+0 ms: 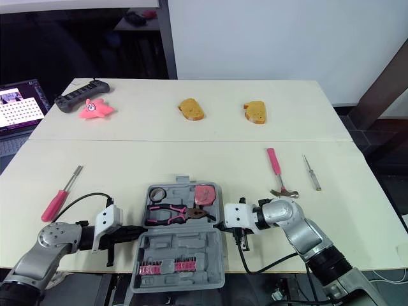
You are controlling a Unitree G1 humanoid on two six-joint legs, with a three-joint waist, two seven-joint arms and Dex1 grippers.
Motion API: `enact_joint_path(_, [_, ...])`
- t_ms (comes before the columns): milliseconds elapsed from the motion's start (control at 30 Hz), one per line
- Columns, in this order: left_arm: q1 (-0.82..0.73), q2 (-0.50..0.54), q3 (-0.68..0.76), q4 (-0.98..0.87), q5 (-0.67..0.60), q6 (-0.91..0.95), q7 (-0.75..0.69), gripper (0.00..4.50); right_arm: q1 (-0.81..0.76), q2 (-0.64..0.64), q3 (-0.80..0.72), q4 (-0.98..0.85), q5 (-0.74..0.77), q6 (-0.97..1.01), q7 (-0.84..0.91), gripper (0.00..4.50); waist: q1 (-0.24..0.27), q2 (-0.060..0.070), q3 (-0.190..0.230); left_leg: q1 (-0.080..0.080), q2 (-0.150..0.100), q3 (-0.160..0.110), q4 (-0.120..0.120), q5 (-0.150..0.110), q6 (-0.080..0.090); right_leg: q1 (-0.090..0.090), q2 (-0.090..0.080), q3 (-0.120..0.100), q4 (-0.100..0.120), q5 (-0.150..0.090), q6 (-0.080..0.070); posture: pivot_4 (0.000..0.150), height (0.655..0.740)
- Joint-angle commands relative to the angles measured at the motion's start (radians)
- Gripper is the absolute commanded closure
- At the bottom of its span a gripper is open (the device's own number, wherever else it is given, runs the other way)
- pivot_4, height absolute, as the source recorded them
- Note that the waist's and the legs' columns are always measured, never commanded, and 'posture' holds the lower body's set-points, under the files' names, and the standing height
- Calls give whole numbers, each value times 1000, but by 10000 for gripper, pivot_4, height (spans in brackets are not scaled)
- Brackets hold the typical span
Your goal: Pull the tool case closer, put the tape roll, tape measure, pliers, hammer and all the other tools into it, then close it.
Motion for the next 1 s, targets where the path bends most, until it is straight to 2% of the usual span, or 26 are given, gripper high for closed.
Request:
enact_joint_path(33, [-11, -20, -5, -10, -1, -14, 16, 43995, 0, -1, -10, -62, 29, 12, 12, 45000, 2, 0, 0, 0, 0, 0, 0, 0, 0, 0, 0, 0, 0, 0, 0, 1500, 7129])
enact_joint_path(533, [-78, -27, -14, -40, 14, 10, 34, 43995, -34, 44, -11, -48, 21, 73, -14, 45000, 22, 0, 0, 0, 0, 0, 1, 0, 0, 0, 0, 0, 0, 0, 0, 1500, 7129])
enact_joint_path(1000, [-261, -98, -58, 126, 132, -46, 90, 43995, -179, 117, -36, 211, -35, 21, -107, 45000, 22, 0, 0, 0, 0, 0, 2, 0, 0, 1, 0, 0, 1, 3, 4, 1500, 7129])
